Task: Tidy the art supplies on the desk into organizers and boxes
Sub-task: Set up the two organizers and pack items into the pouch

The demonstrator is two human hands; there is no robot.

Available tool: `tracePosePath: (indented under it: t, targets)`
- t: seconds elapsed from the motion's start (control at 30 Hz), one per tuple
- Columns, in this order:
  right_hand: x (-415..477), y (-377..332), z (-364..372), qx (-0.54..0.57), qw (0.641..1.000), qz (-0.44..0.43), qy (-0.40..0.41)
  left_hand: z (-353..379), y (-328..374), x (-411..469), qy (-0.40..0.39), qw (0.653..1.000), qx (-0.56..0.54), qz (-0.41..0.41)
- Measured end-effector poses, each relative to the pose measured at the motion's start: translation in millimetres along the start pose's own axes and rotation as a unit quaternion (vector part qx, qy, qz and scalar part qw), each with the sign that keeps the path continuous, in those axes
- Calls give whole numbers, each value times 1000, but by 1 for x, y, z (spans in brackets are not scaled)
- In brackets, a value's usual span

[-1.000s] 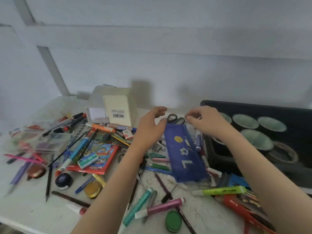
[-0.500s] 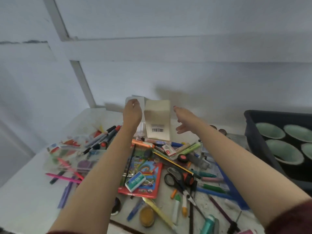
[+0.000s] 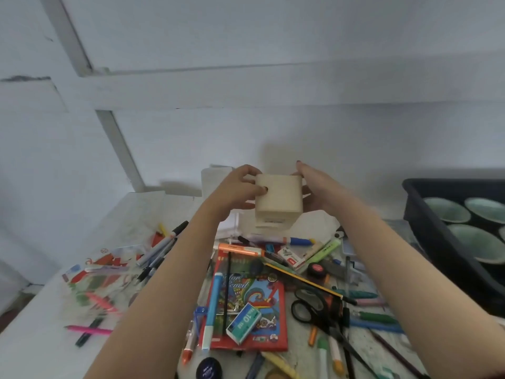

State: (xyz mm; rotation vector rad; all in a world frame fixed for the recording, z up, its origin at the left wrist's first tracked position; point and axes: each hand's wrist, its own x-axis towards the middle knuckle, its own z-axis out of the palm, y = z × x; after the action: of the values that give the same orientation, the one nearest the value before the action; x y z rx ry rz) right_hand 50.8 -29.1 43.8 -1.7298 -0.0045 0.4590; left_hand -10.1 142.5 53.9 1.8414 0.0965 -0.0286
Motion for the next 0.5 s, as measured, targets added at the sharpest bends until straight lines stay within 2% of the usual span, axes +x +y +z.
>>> tracePosePath:
  t: [0.33, 0.5]
  targets:
    - [7, 29, 2, -113, 982, -111, 99, 20, -39, 10, 50, 992, 31, 113]
    - [14, 45, 2, -129, 975, -104, 145, 29, -57, 22, 31, 990, 76, 117]
